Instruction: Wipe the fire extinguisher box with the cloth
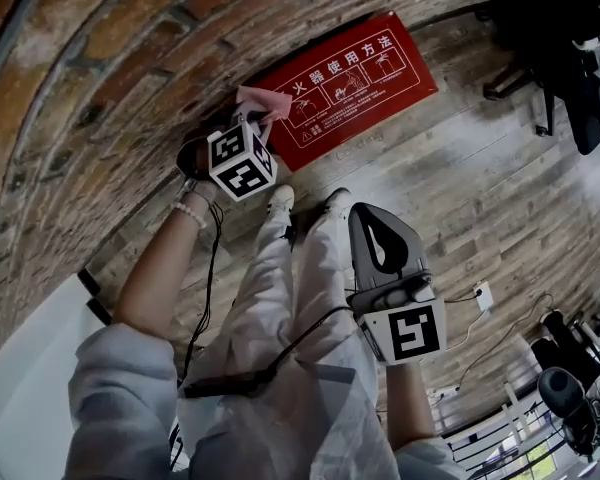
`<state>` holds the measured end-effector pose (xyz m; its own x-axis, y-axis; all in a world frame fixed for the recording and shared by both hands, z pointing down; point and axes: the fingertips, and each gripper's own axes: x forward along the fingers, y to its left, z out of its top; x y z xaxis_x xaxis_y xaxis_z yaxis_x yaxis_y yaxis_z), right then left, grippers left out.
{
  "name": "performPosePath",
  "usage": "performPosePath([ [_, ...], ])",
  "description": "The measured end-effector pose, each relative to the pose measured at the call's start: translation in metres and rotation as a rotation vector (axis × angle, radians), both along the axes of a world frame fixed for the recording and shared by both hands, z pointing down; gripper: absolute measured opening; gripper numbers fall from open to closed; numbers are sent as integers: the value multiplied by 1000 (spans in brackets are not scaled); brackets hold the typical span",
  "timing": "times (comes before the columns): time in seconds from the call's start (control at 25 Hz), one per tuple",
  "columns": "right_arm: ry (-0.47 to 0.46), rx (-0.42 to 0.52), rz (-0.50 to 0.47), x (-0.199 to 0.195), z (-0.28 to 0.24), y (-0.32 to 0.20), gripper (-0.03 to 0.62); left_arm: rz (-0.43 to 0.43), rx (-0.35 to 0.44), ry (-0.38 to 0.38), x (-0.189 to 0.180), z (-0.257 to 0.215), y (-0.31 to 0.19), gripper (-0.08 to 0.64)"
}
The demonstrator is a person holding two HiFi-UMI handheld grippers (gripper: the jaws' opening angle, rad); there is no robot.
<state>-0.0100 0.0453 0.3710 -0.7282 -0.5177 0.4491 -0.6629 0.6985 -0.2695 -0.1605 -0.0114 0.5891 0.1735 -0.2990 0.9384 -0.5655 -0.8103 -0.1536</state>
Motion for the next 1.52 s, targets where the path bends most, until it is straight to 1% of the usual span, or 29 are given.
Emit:
performPosePath([
  [0.2,-27,9,2,-8,-6,5,8,-21,-8,7,-12,1,17,9],
  [0.36,4,-2,8,-7,-4,9,8,-16,-14,10,-18,5,28,9],
  [0.52,-6,9,10,-7,-7,10,8,-7,2,13,-21,4,31,9],
  [0.64,-13,15,23,0,-6,11,8,23,24,23,-17,-7,31,9],
  [0.72,4,-3,36,8,-2,13,8,74,44,24,-11,-20,29,9],
  [0.84,2,-5,66,17,-3,10,8,165,80,20,5,-41,22,9],
  [1.0,-15,-4,94,27,-4,7,8,273,121,24,36,-62,7,9],
  [1.16,-18,-10,116,41,-2,4,8,347,155,52,76,-74,-15,9],
  [1.32,-20,-24,152,57,2,0,8,398,177,83,112,-78,-40,9],
  [1.52,-13,-44,185,78,11,-4,8,484,215,82,149,-81,-77,9],
])
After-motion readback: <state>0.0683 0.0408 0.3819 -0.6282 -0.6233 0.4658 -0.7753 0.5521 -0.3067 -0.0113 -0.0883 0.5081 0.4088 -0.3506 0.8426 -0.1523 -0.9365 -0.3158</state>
